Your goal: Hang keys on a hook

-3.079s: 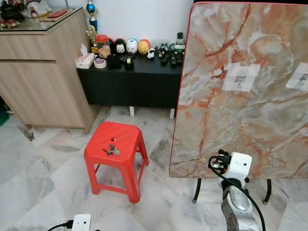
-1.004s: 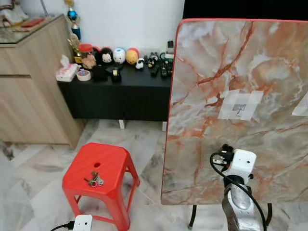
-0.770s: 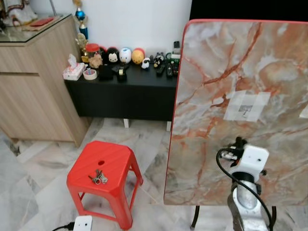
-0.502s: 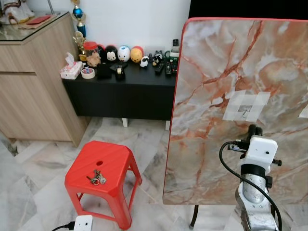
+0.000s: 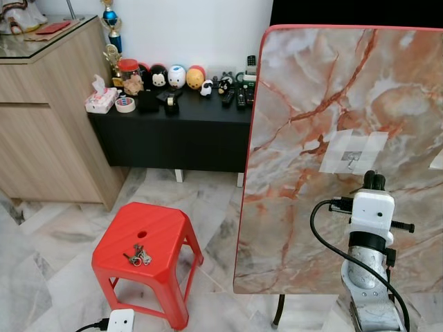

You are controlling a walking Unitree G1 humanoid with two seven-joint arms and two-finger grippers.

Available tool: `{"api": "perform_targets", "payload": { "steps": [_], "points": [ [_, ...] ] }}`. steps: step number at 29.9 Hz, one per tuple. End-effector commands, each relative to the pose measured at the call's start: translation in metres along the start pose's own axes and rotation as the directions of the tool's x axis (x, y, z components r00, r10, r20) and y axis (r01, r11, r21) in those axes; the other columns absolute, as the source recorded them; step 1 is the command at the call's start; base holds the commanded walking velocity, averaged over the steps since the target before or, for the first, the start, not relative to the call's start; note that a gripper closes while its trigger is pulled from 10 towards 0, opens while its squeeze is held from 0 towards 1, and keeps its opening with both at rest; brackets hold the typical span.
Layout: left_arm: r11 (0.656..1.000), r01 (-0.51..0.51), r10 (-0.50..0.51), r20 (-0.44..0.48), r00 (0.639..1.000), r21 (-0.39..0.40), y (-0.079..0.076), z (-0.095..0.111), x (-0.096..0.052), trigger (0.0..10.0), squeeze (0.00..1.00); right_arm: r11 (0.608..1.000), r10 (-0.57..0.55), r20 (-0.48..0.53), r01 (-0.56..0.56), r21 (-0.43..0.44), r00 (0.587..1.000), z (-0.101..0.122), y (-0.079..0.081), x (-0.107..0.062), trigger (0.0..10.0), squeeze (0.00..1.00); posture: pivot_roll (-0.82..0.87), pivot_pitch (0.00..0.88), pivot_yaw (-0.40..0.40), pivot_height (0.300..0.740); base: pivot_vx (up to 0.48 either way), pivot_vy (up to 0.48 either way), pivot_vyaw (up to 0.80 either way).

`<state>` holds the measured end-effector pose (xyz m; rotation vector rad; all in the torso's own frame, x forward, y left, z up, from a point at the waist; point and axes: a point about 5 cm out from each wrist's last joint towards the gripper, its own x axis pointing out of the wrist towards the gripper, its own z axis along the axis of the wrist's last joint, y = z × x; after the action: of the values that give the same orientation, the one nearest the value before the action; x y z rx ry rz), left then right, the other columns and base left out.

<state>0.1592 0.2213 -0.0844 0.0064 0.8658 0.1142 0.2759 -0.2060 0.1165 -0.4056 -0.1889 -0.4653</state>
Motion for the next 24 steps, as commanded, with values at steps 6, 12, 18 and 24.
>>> {"api": "perform_targets", "payload": {
  "steps": [6, 12, 18, 24],
  "points": [
    [1.000, -0.001, 0.001, -0.029, 1.000, -0.018, 0.000, -0.005, -0.001, 10.0, 0.00, 0.998, 0.037, 0.016, -0.036, -0.052, 0.999, 0.004, 0.006, 0.009, 10.0, 0.00, 0.03, 0.000, -0.044, 0.740, 0.000, 0.000, 0.00],
    [1.000, -0.005, 0.004, -0.034, 0.999, -0.020, 0.001, -0.006, -0.001, 10.0, 0.00, 0.997, 0.038, 0.037, -0.036, -0.074, 0.999, 0.009, 0.008, 0.013, 10.0, 0.00, 0.03, 0.000, -0.045, 0.740, 0.000, 0.000, 0.00],
    [1.000, -0.005, 0.004, -0.039, 0.999, -0.023, 0.001, -0.008, -0.002, 10.0, 0.00, 0.995, 0.060, 0.030, -0.057, -0.079, 0.998, 0.009, 0.014, 0.012, 10.0, 0.00, 0.03, 0.000, -0.045, 0.740, 0.000, 0.000, 0.00],
    [1.000, -0.005, 0.004, -0.044, 0.999, -0.021, 0.000, -0.008, -0.002, 10.0, 0.00, 0.991, 0.087, 0.018, -0.084, -0.103, 0.996, 0.006, 0.019, 0.010, 10.0, 0.00, 0.03, 0.000, -0.044, 0.740, 0.000, 0.000, 0.00]
  ]
}}
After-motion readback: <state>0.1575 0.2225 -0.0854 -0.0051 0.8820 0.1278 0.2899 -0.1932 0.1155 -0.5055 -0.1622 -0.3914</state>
